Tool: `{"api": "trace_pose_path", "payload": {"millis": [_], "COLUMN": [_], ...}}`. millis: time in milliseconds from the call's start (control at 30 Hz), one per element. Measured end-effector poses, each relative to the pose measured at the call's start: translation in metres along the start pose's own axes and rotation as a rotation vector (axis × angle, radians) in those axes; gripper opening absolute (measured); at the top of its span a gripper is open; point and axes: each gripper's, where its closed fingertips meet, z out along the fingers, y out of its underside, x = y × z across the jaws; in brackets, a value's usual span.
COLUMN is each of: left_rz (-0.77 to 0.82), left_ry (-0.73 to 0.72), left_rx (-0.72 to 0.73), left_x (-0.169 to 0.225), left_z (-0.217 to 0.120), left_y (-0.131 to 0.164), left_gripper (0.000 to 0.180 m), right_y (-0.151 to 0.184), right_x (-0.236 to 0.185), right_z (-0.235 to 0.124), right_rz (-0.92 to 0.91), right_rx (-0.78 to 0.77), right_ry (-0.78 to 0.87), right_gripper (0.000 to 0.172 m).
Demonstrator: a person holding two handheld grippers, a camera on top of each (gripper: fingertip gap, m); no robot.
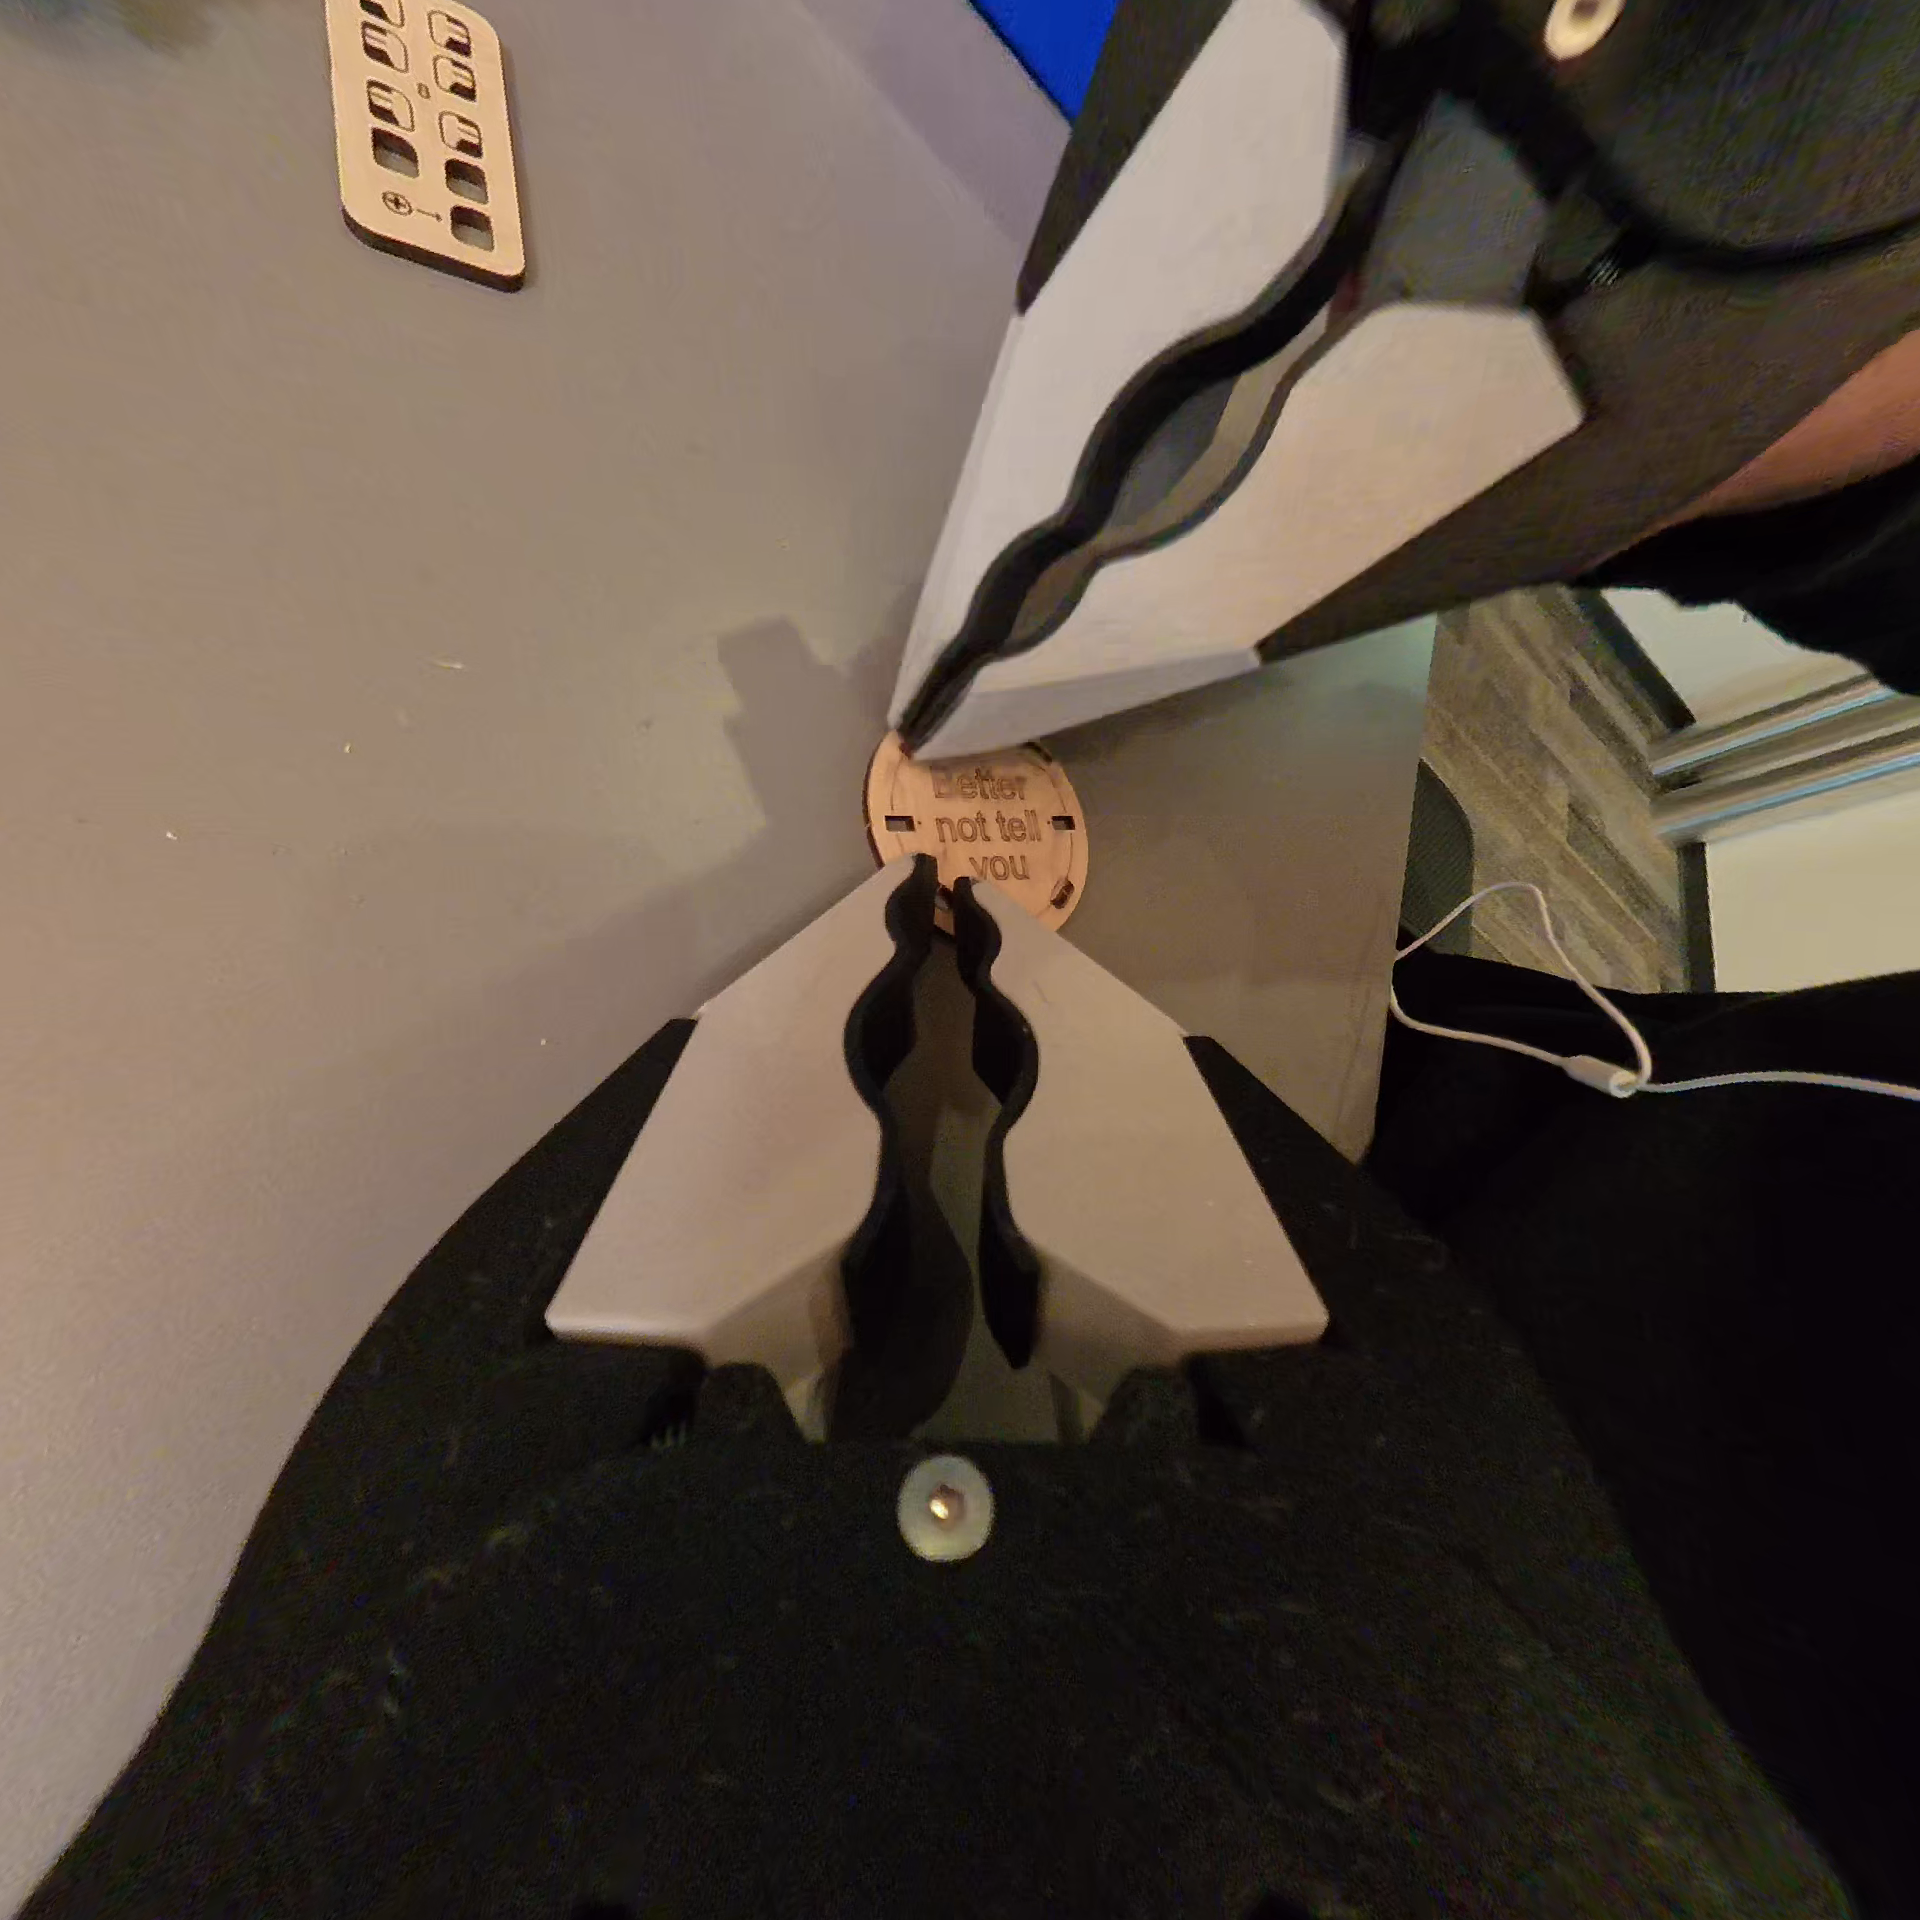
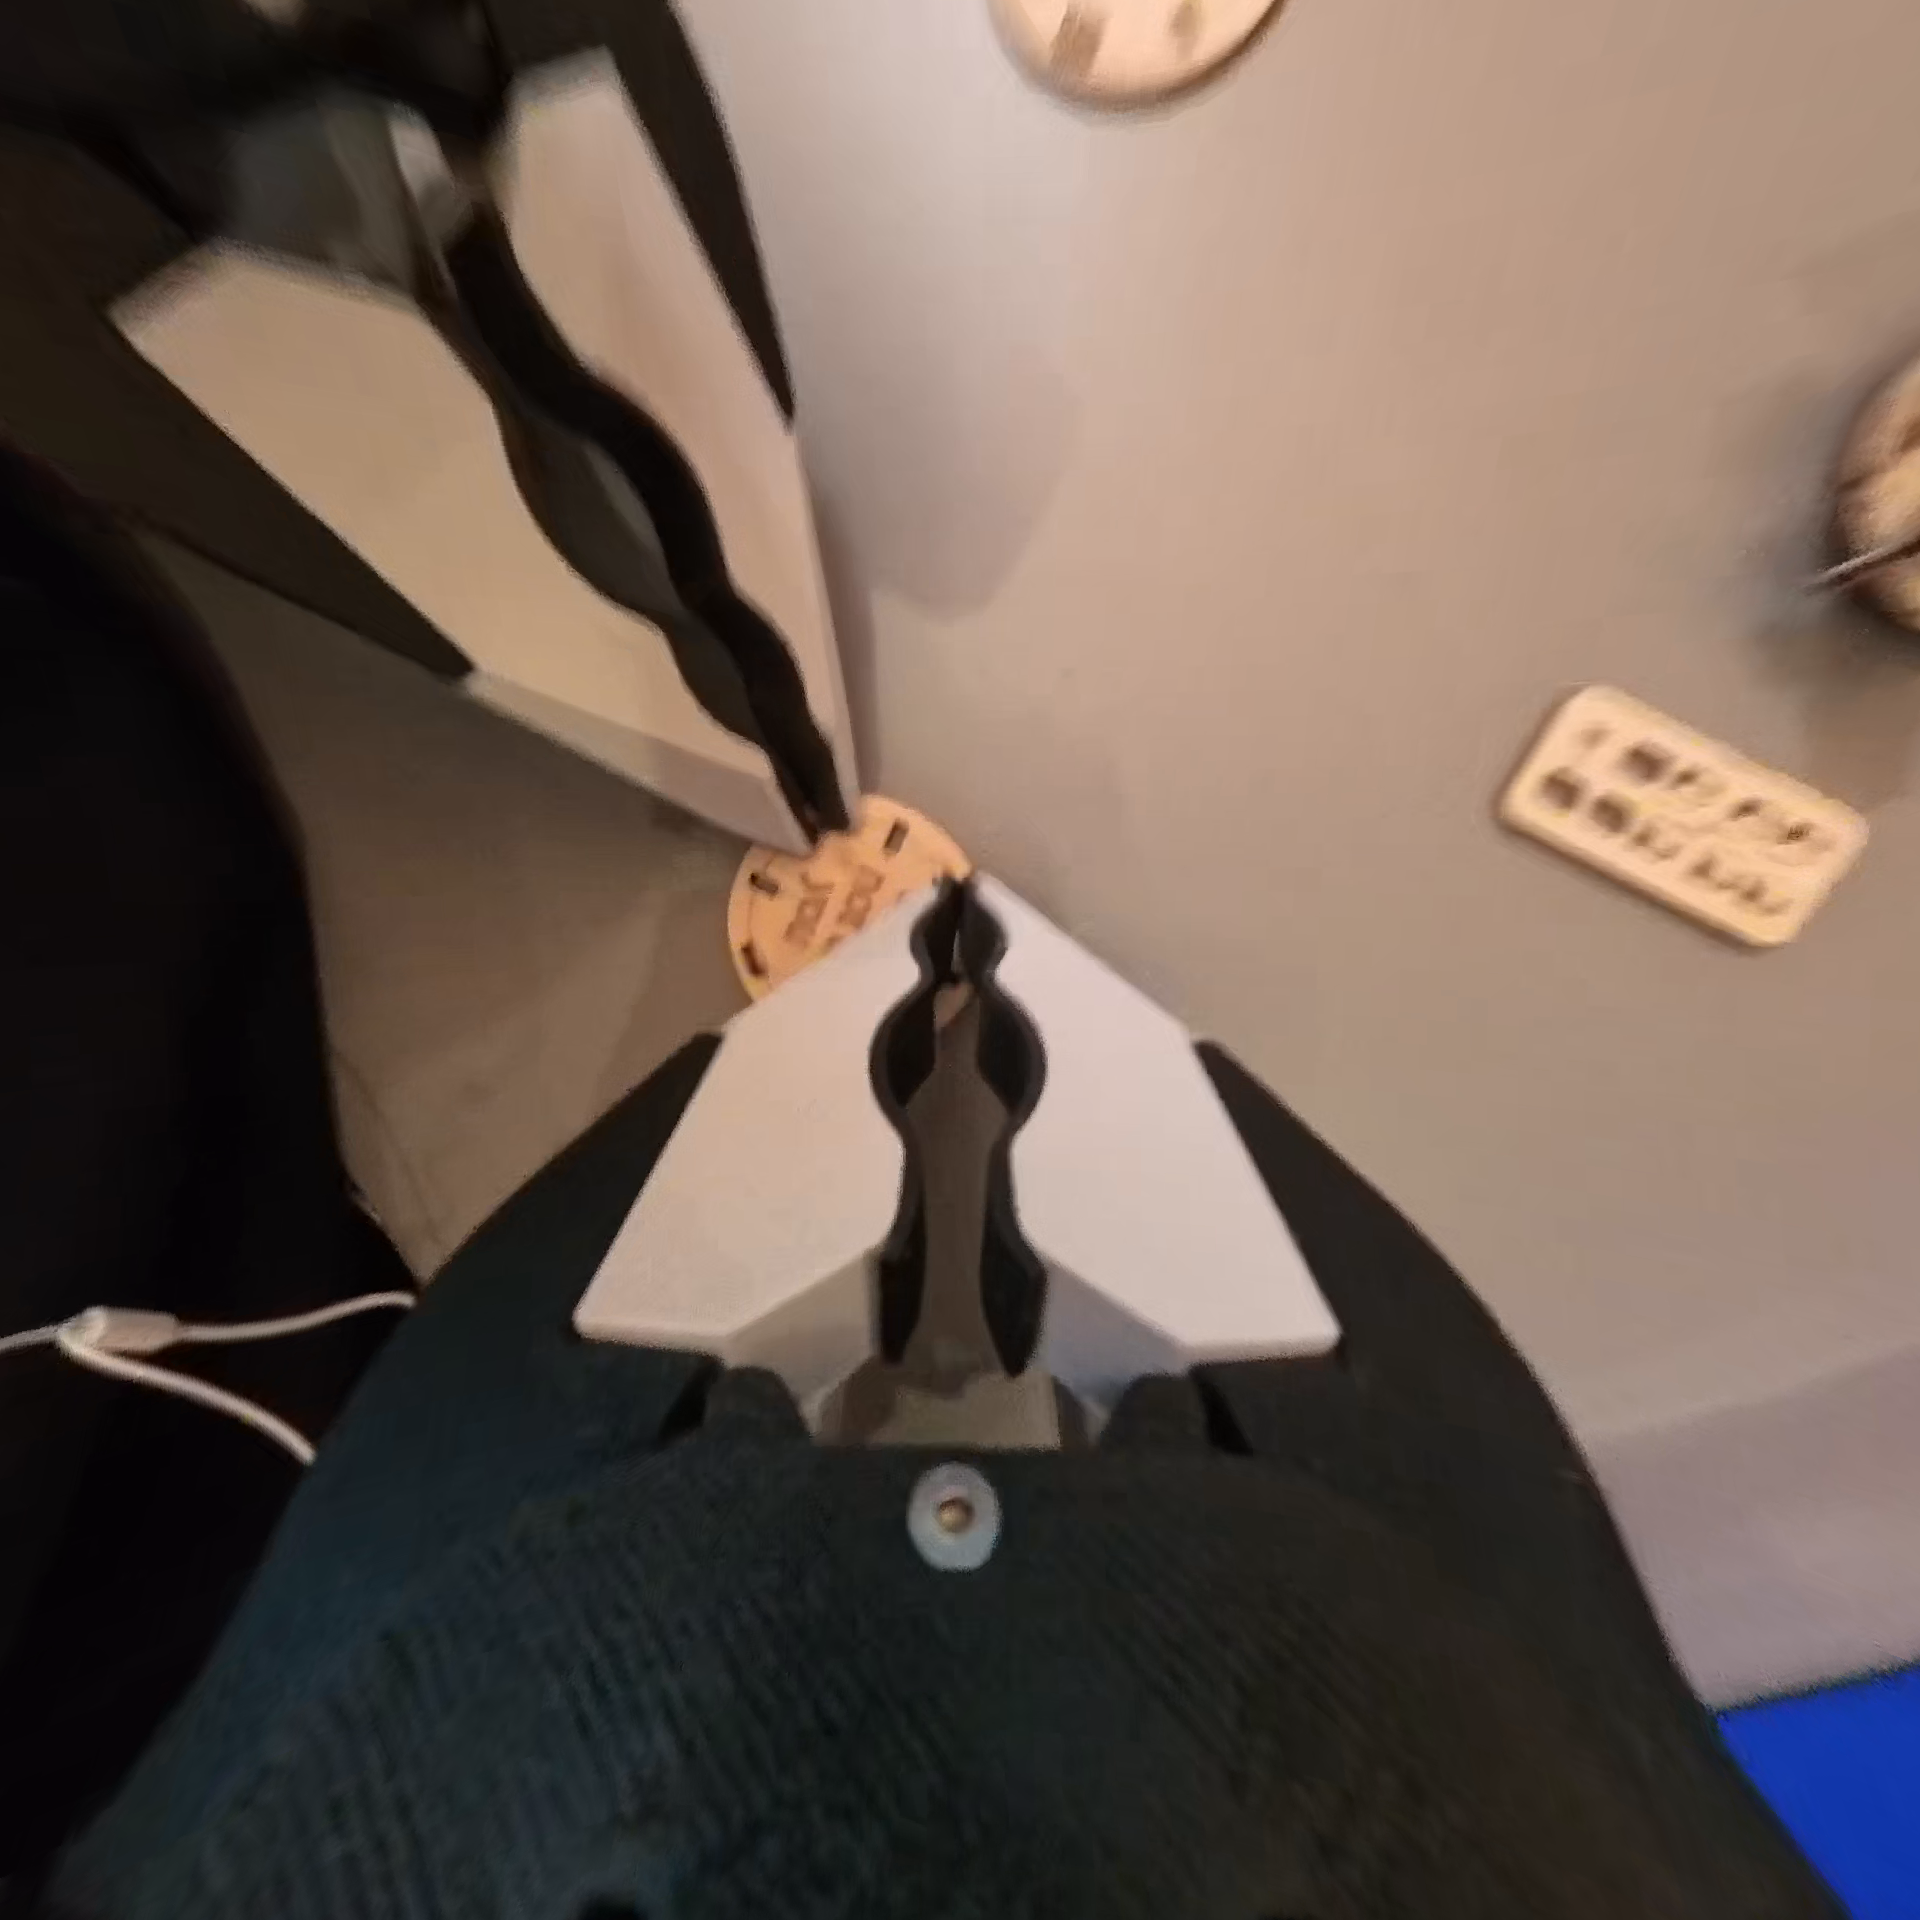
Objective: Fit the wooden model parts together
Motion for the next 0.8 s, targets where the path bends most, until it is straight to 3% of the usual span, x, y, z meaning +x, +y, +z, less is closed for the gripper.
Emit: {"api": "trace_pose_path", "payload": {"millis": [200, 367, 467, 800], "left_rz": [0.000, -0.003, -0.003, -0.005], "left_ry": [0.000, 0.003, 0.003, 0.005], "left_rx": [0.000, 0.000, 0.000, 0.000], "left_x": [0.000, 0.000, 0.000, 0.000], "left_z": [0.000, 0.000, 0.000, 0.000], "left_y": [0.000, 0.000, 0.000, 0.000], "left_gripper": [0.001, 0.000, 0.000, 0.000], "right_y": [-0.015, -0.004, 0.001, 0.002], "right_x": [0.010, -0.004, -0.004, -0.004], "right_z": [-0.021, -0.006, -0.003, -0.001], "right_rz": [0.026, -0.027, -0.055, -0.141], "right_rx": [0.100, 0.057, 0.034, 0.002], "right_ry": [0.020, -0.058, -0.066, -0.076], "right_gripper": [0.000, 0.000, 0.013, 0.011]}}
